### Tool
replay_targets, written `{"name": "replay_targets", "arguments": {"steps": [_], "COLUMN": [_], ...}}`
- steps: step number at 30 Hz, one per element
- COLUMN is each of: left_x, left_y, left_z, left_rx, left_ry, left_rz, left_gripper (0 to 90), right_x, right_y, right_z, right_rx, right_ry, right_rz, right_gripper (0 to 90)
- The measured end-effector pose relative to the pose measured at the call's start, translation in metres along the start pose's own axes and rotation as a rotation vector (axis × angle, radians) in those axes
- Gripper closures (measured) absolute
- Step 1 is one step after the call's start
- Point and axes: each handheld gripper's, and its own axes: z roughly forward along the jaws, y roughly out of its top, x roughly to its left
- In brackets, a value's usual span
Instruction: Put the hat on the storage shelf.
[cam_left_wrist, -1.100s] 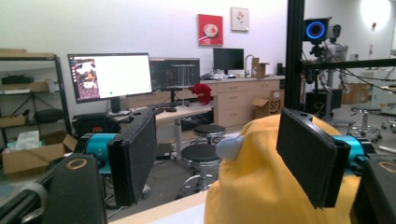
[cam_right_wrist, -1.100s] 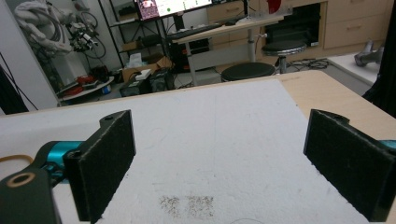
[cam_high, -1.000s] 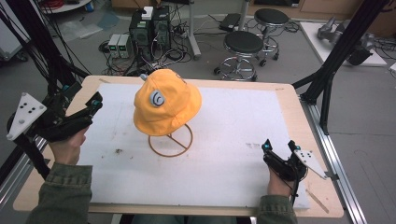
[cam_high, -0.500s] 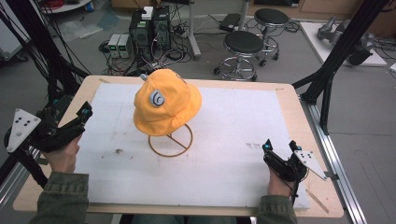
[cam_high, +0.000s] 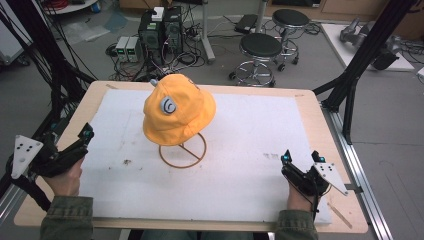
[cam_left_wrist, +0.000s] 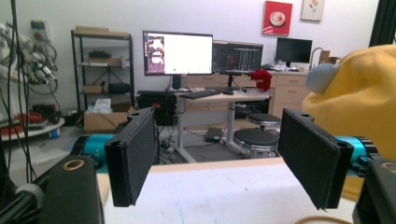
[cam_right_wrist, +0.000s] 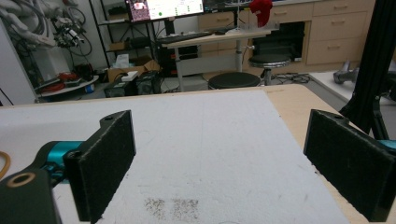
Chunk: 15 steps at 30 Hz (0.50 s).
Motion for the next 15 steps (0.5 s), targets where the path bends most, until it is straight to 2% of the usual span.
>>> {"name": "replay_targets", "arguments": {"steps": [5, 15], "left_x": [0.005, 0.015], "left_y": [-0.018, -0.049], "left_z": [-0.002, -0.007], "left_rx": [0.047, 0.087], "left_ry": [0.017, 0.05], "left_rz": [0.002, 0.013], "left_gripper": [25.6, 23.8], "right_x": [0.0, 0.001], "right_y": [0.0, -0.001], "right_z": [0.0, 0.0], "right_rx": [0.0, 0.005], "right_ry": [0.006, 0.014], "right_rz": [0.006, 0.005], "right_gripper": [7.9, 7.8]}}
